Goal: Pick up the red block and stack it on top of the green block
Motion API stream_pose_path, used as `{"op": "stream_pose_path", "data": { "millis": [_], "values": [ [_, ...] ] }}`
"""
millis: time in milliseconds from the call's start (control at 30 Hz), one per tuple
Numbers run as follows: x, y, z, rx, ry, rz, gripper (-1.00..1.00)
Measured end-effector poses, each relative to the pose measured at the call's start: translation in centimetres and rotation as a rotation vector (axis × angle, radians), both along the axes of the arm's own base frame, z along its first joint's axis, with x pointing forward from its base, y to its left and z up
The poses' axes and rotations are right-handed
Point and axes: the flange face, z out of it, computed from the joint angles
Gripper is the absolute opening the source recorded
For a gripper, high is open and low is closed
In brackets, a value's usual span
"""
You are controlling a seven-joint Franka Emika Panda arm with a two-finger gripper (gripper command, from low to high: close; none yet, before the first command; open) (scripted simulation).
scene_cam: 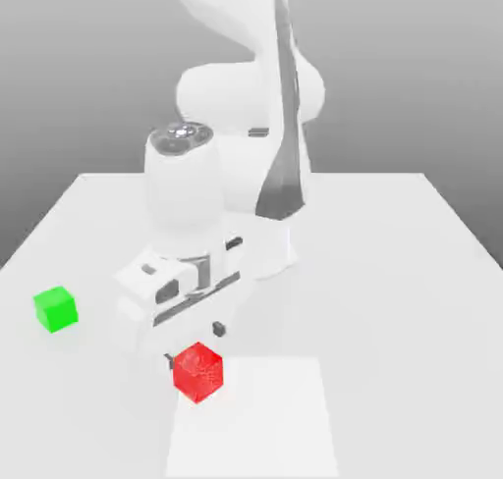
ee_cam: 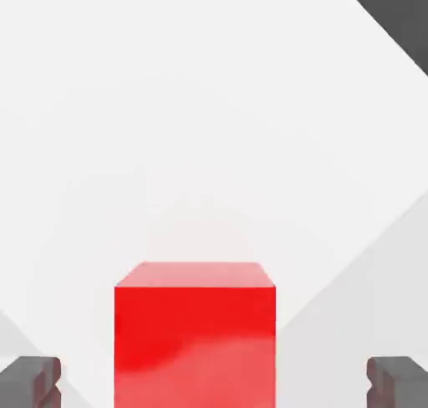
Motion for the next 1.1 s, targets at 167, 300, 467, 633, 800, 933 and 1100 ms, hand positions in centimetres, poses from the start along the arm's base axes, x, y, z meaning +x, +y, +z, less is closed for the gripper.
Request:
{"op": "stream_pose_path", "data": {
  "millis": [167, 300, 467, 633, 800, 933, 1100],
  "values": [
    [-0.5, 0.1, -3.0, 0.002, 0.007, -0.004, -1.00],
    [-0.5, 0.1, -3.0, 0.003, 0.009, -0.004, -1.00],
    [-0.3, 0.1, -2.1, 0.002, 0.006, -0.002, -1.00],
    [0.0, 0.0, 0.7, 0.001, 0.002, -0.001, -1.00],
    [-0.5, 0.0, 3.0, 0.004, 0.009, -0.008, -1.00],
    [-2.4, -7.4, 4.7, 0.002, 0.003, -0.016, -1.00],
    [-7.5, -16.7, 6.4, -0.001, 0.000, 0.025, -1.00]
  ]
}}
